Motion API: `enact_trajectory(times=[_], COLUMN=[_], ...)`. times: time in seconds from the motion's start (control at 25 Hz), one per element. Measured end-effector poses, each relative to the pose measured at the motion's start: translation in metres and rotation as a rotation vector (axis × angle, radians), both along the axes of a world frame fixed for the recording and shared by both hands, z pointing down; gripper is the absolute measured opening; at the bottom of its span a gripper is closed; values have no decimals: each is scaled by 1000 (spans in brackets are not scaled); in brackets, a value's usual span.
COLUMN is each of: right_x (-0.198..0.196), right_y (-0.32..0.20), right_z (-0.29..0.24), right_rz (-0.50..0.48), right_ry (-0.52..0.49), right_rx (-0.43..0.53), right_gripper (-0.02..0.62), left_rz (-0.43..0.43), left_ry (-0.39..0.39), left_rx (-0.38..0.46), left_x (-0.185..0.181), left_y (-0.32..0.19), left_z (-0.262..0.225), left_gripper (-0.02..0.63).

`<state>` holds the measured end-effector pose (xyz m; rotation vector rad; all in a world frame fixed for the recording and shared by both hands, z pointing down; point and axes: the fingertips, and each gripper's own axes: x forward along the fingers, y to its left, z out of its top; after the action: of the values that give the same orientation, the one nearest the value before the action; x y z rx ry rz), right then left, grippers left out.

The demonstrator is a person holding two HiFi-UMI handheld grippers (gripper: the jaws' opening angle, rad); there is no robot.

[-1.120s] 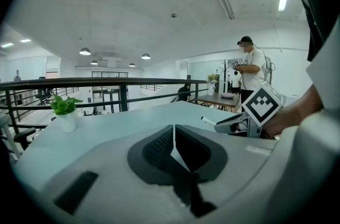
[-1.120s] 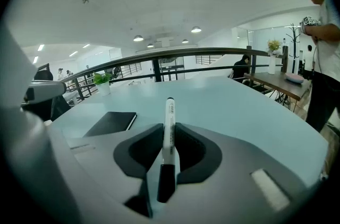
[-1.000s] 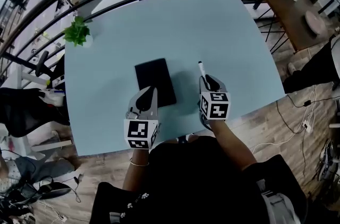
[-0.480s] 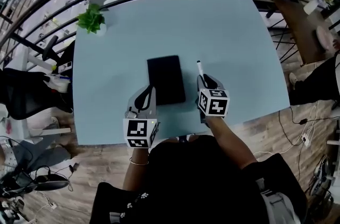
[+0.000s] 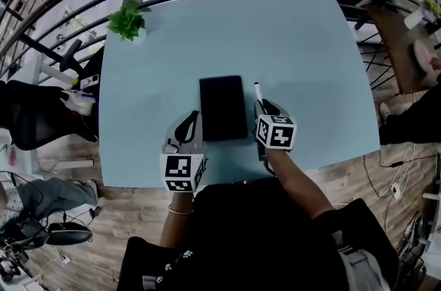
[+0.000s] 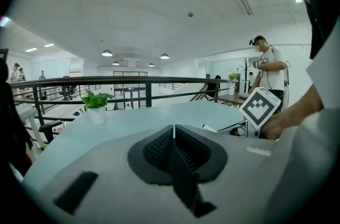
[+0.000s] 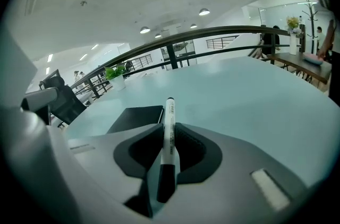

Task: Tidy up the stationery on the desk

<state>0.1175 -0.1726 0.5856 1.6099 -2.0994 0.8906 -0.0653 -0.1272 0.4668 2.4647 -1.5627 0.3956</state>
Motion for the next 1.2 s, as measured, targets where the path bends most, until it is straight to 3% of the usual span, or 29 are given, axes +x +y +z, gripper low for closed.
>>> enact_trajectory(times=[0.48,1.2], right_x=[-12,-31], right_y=[-16,-27], right_z=[26,51], right_rz=[-31,-43], right_ry=[21,-36], right_rx=[-67,-162], right_gripper=[80,80], left_rz=[-15,-43], left_ry=[6,4], left_rx=[-20,-39], left_x=[-8,-21], left_y=[-21,-37], left_z=[7,16], left_gripper=[5,5])
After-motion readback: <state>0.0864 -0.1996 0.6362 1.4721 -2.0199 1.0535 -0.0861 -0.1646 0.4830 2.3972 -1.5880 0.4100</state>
